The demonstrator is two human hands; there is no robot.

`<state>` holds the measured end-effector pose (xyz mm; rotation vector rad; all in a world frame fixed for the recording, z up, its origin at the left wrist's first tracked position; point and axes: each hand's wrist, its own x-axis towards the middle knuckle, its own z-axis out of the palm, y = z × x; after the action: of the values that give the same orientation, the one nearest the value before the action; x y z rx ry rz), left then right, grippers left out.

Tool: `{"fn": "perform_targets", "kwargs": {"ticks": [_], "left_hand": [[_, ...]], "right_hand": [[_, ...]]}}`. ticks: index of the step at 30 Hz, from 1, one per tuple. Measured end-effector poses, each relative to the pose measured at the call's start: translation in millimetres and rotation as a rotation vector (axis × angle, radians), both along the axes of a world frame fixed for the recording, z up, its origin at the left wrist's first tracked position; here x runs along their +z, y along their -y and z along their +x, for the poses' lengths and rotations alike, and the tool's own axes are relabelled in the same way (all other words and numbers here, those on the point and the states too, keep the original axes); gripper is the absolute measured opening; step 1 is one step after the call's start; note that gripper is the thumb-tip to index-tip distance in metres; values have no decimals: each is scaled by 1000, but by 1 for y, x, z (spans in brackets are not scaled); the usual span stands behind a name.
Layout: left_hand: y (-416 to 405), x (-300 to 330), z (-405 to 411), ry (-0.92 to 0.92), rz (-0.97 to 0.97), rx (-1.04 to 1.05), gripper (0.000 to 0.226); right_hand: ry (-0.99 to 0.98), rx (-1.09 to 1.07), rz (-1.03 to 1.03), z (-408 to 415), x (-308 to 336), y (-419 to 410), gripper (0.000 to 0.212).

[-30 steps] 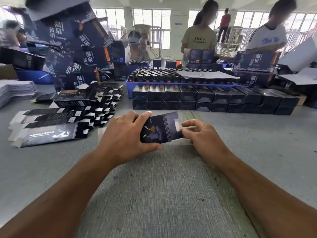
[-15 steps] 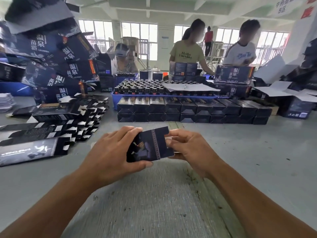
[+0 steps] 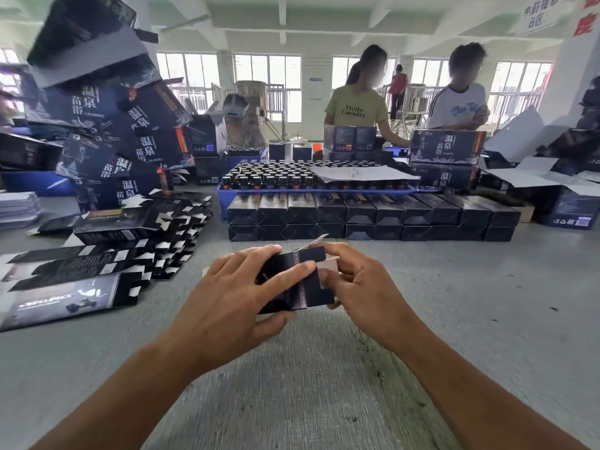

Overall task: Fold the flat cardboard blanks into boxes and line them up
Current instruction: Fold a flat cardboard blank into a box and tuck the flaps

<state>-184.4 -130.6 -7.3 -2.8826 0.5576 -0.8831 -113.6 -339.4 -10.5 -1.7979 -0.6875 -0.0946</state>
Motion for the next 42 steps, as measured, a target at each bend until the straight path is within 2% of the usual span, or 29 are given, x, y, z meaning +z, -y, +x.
{"fn": "perform_targets", "kwargs": {"ticks": [5,10,14,20,28,30,33,35,42], "left_hand": [[0,0,-2,-34,-56,-4,64],[-2,0,-2,-48,-94,12,63],[-2,-1,-2,-5,-117,-5,61],[-5,-7,-1,47,-216,-71,59],[-2,-11,1,62,-227,-82,70],[-4,-12,1,44,-255,-77,71],[-8,-13,2,44,-305,-66,72],[-10,-13,2,45,-337,-68,74],[-6,-13,1,52,-341,-88,71]], "right_hand": [[168,-84,-122,-5,-3,-5,40],[213,-122,-79,-7,-7,-9,40],[243,-137,-43,-12,-9,-12,53],[415,-198,-76,-17,-9,-14,28],[389,-187,-124,-17,-3,-11,31],[308,-115,-128,-18,-1,-8,37],[165,39,-212,-21,3,-5,68],[143,86,-244,-23,3,-6,79],[194,-40,-103,-20,-4,-9,44]]}}
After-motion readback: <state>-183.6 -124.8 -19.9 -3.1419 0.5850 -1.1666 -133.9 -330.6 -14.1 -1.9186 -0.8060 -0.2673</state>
